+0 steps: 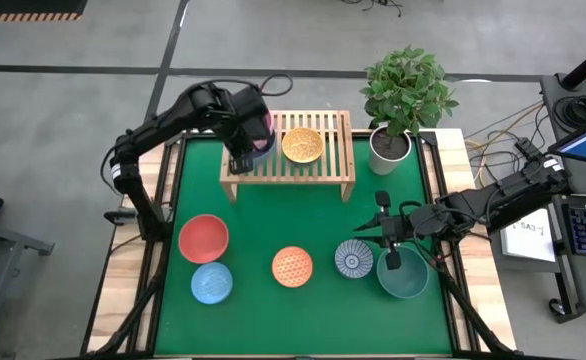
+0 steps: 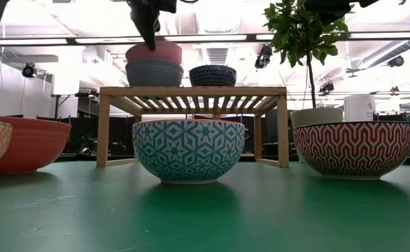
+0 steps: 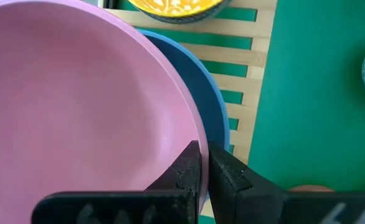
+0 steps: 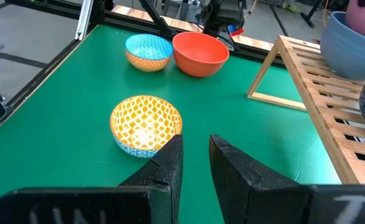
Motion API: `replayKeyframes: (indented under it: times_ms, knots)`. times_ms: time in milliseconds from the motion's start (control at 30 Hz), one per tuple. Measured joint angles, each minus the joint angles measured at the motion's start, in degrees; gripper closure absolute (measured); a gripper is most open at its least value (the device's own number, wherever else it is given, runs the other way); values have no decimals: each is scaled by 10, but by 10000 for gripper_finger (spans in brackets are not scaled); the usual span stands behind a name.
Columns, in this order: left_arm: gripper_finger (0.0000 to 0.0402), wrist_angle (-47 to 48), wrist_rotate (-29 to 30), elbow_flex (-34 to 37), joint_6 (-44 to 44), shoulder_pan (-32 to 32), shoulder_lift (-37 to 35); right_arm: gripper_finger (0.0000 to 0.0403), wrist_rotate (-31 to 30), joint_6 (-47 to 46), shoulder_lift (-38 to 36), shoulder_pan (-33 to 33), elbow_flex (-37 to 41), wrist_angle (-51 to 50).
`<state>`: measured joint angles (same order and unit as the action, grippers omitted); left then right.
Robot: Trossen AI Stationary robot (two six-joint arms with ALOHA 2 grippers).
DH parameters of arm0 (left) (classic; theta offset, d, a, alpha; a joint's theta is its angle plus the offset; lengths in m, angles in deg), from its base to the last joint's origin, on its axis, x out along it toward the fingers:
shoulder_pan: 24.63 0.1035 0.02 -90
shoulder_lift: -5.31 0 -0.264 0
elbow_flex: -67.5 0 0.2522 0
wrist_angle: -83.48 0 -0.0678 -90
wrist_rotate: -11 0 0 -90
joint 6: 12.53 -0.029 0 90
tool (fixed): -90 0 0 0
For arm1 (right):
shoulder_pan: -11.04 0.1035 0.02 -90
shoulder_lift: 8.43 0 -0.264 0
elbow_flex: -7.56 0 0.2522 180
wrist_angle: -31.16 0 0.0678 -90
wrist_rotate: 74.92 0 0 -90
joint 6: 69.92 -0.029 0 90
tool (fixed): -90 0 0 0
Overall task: Place and stack bowls onto a shelf
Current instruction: Stack the pink bowl on top of the blue bowl on the shelf, then stack the dark blue patterned bowl on top of the yellow patterned bowl on the shelf
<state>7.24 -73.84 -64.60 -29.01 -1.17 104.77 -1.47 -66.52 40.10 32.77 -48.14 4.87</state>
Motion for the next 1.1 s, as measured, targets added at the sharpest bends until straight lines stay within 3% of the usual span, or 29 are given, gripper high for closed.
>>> replayKeyframes:
  times_ms: [267,733,1100]
  knots:
    - [398,0,1,21,4,0,0,335,0,-5,0,0,0,0]
    - [339,0,3,21,14,-6,0,335,0,-5,0,0,0,0]
    - [315,0,3,21,95,-50,-21,335,-1,-10,4,0,0,3]
